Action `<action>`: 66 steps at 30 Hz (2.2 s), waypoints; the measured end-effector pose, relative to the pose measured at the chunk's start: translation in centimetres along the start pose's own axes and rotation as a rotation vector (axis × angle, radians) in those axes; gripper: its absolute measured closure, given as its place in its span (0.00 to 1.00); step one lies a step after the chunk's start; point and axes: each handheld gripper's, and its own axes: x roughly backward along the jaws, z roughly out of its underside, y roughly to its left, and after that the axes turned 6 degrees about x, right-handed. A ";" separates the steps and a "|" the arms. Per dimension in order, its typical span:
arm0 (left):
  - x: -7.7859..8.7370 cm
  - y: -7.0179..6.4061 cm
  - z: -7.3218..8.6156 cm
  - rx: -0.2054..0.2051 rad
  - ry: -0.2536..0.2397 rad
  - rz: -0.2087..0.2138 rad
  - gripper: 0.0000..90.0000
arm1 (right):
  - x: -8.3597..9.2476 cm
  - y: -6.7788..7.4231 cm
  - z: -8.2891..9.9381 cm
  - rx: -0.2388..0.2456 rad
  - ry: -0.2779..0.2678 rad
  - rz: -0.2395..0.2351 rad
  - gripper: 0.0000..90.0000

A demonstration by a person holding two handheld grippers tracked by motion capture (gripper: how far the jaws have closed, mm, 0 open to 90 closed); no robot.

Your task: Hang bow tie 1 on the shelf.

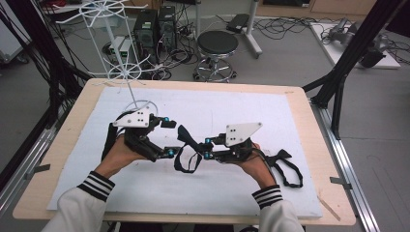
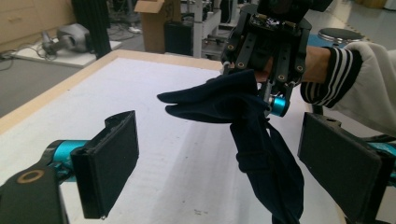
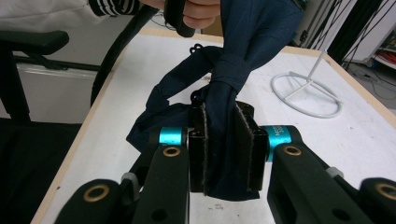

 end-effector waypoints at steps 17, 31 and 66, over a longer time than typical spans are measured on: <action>-1.1 0.0 -0.3 0.040 0.013 0.068 0.35 | -0.5 0.3 -0.2 0.018 0.001 -0.021 0.86; -0.6 0.0 -0.2 0.068 0.028 0.067 0.62 | -0.6 0.4 -0.3 0.031 0.017 -0.012 0.86; 0.3 -0.3 0.0 0.022 0.036 -0.002 0.87 | -1.1 0.4 -0.1 -0.157 0.017 0.165 0.01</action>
